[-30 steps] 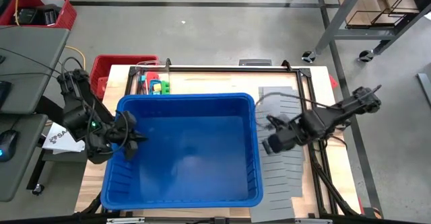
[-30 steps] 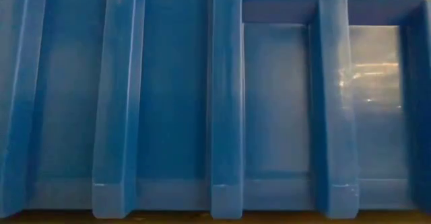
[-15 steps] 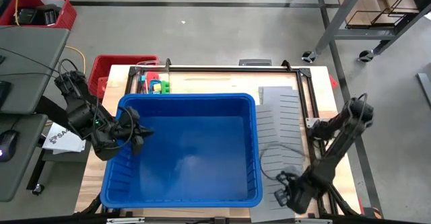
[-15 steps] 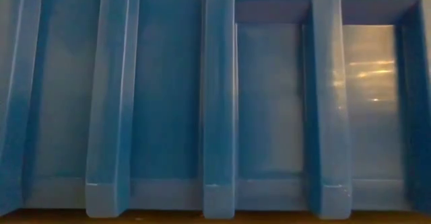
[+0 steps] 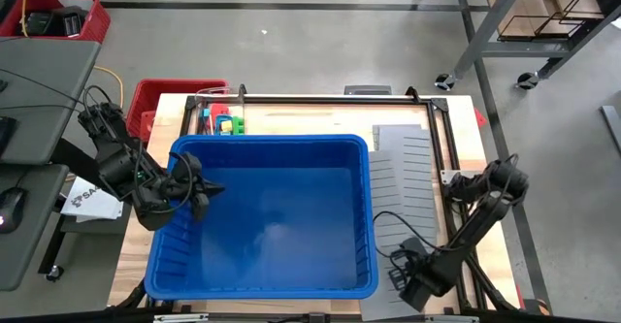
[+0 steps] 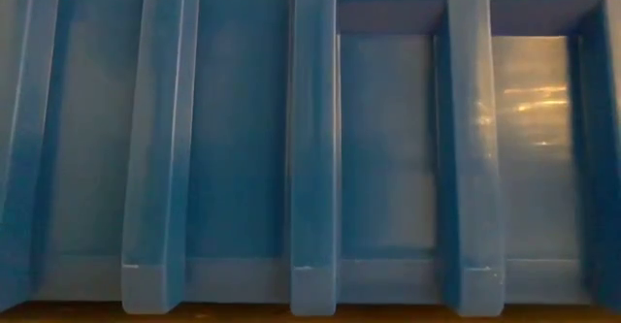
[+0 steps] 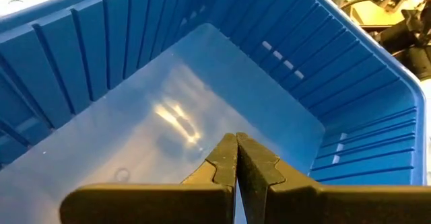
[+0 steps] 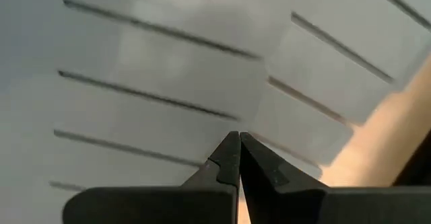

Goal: Sort blocks

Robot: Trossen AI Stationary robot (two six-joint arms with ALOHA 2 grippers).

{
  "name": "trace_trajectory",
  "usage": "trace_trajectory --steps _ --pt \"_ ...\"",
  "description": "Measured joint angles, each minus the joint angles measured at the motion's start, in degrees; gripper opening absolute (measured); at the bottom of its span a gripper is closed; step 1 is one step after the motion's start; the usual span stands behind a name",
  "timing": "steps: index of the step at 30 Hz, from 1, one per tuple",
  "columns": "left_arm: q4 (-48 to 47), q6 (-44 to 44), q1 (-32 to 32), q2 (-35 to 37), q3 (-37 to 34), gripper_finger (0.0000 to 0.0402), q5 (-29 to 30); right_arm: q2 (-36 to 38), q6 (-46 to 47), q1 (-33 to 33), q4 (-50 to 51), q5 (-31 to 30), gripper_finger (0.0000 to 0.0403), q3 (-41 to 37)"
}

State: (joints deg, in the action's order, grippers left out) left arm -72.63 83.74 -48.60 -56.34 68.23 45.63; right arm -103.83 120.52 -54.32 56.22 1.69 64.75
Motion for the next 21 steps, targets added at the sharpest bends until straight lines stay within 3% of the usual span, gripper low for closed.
trace_trajectory --steps 6,12,21 --pt "0.4 0.0 0.0 0.0 0.0 0.0000 0.0 -2.8 -0.1 0.3 -4.7 0.1 0.0000 0.1" --pt "0.6 0.1 0.0 0.0 0.0 0.0000 -1.2 -5.0 0.0 0.3 -19.5 0.3 0.0000 0.4" --pt "0.5 -0.9 0.0 0.0 0.0 0.0000 -1.5 -5.4 -0.5 -0.5 -23.0 0.2 0.0000 2.5"
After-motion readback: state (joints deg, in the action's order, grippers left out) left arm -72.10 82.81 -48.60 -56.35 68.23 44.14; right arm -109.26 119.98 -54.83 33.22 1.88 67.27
